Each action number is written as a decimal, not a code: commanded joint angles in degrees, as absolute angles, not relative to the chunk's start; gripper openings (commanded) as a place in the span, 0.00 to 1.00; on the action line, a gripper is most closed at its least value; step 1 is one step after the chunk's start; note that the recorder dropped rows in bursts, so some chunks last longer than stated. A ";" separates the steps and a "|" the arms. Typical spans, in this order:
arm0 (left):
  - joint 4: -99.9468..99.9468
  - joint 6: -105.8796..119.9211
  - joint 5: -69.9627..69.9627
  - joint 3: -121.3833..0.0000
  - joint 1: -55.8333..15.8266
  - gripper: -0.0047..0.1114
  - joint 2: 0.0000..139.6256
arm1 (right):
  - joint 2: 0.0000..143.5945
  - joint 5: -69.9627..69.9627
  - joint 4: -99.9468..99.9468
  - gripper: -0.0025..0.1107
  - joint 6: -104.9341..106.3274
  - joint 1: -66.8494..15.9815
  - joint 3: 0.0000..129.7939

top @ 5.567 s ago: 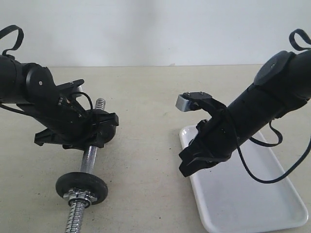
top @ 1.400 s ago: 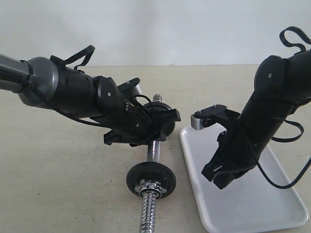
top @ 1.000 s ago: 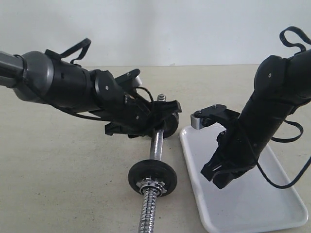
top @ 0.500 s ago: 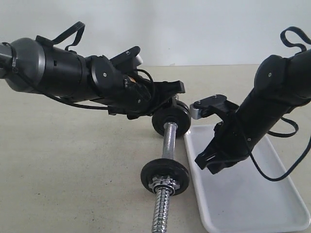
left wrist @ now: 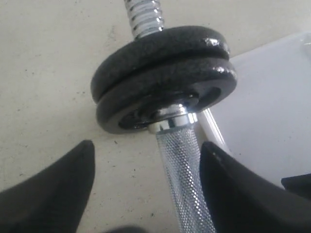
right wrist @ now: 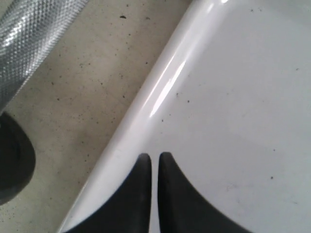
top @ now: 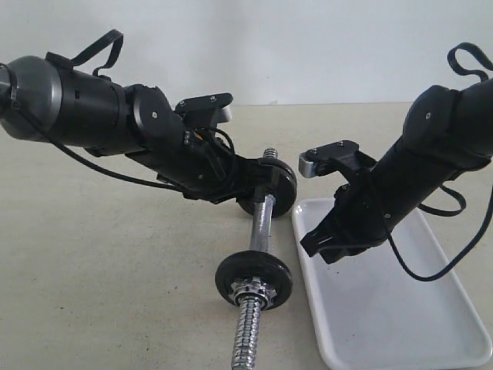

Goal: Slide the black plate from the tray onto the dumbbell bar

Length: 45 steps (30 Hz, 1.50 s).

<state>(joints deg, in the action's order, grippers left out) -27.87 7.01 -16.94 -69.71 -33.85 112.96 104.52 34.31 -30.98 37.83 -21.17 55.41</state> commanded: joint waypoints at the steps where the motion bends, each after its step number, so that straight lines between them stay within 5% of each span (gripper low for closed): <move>1: -26.94 8.98 -18.13 -69.90 -33.74 0.55 111.91 | 103.83 33.87 -31.20 0.03 38.26 -21.23 55.59; 41: 11.28 -3.16 -43.57 -69.12 -33.74 0.52 103.84 | 82.42 39.24 -31.06 0.03 38.50 -21.23 55.59; 45: 14.54 -8.67 -43.47 -68.21 -33.74 0.45 103.84 | 82.42 40.12 -31.06 0.03 38.50 -21.23 55.59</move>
